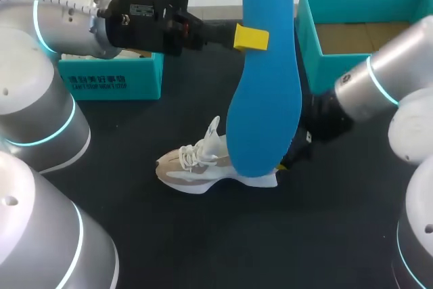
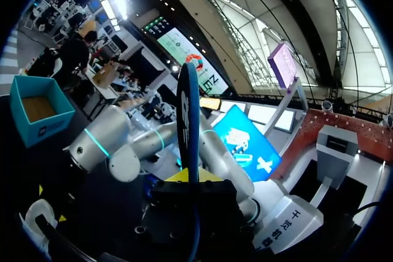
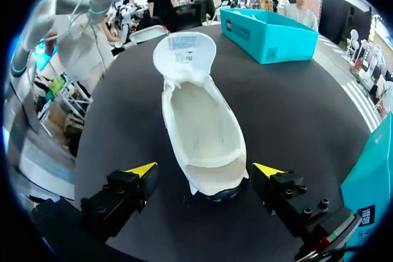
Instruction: Take the shoe out of the shoebox, open the shoe tongue, remove and reinsert the insole, then place the shoe into the shoebox
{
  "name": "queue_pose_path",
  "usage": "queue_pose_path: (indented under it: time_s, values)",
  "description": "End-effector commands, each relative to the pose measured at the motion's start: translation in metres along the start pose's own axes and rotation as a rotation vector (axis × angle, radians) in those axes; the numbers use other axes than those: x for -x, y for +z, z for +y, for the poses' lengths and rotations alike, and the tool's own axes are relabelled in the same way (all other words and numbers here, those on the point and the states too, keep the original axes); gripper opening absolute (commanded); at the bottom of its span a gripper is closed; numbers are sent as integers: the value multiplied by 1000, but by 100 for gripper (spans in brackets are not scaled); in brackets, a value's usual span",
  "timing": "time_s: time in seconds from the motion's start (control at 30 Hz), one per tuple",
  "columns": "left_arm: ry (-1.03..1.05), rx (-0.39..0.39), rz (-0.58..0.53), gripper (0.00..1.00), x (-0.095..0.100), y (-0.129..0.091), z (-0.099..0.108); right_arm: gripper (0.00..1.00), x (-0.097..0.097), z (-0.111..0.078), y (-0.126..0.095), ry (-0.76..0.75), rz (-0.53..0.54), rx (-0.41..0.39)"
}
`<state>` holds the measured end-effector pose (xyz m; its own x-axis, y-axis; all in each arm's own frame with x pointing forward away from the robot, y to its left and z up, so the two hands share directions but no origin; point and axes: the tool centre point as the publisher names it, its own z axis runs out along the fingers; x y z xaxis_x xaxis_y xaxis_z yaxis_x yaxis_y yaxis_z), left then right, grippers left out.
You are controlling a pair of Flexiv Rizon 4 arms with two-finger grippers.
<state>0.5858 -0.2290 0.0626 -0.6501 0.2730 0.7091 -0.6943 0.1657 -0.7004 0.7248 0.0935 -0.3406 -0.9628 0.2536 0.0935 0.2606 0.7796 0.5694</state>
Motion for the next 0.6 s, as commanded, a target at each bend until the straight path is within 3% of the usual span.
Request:
queue_pose_path:
  time_s: [0.03, 0.2, 0.4, 0.6]
  values:
    - [1, 0, 0, 0, 1, 1, 1, 100, 3, 8, -3, -46, 11, -163]
    - [1, 0, 0, 0, 1, 1, 1, 100, 4, 19, -11, -104, 48, -303]
    - [1, 0, 0, 0, 1, 1, 1, 100, 4, 25, -12, -118, 48, -372]
    - [1, 0, 0, 0, 1, 1, 1, 100, 2, 30, -13, -159, -27, -428]
